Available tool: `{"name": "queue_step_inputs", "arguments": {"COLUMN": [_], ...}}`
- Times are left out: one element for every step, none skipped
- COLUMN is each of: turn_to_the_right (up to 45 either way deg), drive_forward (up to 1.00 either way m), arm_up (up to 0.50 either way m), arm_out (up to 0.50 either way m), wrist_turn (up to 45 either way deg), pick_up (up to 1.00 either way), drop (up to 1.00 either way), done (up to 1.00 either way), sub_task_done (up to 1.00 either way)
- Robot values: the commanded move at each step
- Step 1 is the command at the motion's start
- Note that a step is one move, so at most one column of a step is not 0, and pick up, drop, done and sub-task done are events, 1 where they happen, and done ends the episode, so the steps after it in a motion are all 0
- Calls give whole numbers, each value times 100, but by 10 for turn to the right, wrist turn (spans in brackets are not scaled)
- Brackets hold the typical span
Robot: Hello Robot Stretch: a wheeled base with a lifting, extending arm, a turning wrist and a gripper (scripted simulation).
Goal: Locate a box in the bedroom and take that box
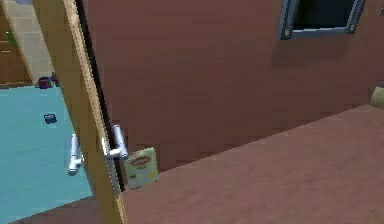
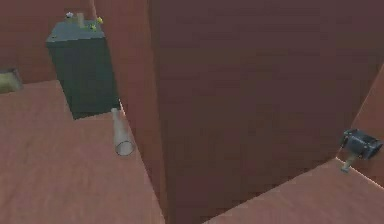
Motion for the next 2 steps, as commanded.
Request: {"name": "queue_step_inputs", "arguments": {"turn_to_the_right": [0,-180], "drive_forward": [55,0], "arm_up": [0,0], "arm_out": [0,0], "wrist_turn": [0,0], "pick_up": [0,0], "drop": [0,0], "done": [0,0], "sub_task_done": [0,0]}}
